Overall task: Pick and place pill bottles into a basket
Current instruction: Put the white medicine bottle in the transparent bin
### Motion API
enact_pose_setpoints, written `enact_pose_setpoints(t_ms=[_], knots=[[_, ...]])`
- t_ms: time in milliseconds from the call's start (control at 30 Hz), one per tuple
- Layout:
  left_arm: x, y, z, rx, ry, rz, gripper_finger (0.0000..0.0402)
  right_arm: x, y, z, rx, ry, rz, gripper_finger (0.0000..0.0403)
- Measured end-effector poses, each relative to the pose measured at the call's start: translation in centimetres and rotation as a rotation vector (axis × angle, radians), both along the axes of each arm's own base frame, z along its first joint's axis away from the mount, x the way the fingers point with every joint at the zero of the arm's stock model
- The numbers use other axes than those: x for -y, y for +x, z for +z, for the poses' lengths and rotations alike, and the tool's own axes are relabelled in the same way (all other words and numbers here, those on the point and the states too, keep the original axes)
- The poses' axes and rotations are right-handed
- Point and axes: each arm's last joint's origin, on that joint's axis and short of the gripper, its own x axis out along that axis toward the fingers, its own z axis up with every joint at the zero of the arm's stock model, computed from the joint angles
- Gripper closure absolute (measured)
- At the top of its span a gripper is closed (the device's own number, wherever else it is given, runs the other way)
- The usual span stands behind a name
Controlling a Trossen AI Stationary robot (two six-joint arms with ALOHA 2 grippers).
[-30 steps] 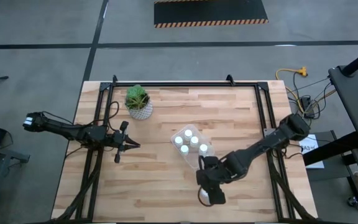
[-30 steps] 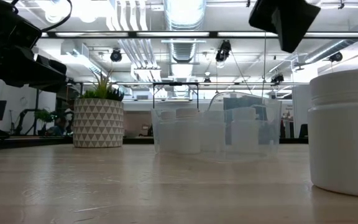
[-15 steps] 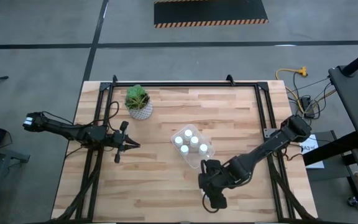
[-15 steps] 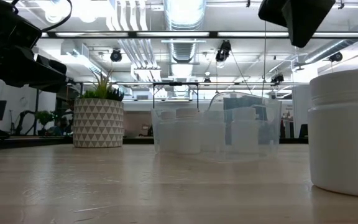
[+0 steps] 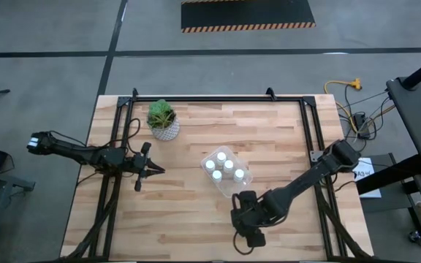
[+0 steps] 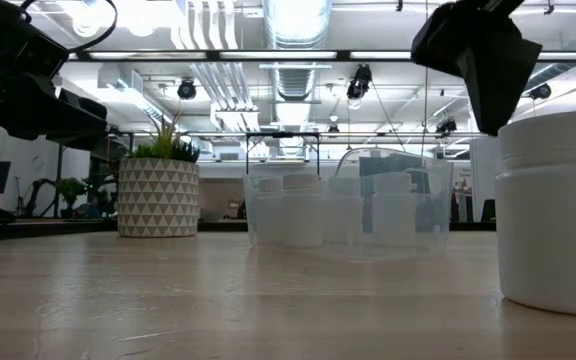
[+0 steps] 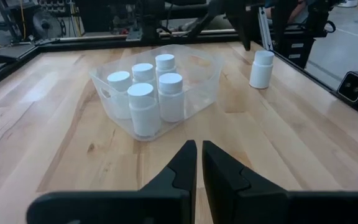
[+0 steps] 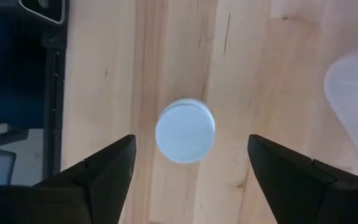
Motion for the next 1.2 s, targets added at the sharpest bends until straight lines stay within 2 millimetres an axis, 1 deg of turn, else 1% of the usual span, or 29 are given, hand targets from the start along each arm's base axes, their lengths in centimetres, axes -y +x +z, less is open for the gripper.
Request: enact_pose_setpoints(t_ms=[233,433,1200], knots=[[0.0,0.0,0.0,0.001,0.000,0.000,0.0393,-0.3,0.4,-1.8,-0.052,-0.014,0.014,0.0108],[0.0,0.0,0.0,0.000,0.000,0.000,0.0393,-0.5,0.6,-2.8,-0.077,-0.021,0.039,0.0104],[0.0,0.0,0.0,-0.001,0.001,0.000,0.0393,-0.6,0.8,-2.5,-0.045,-0.004,0.030,0.0136]])
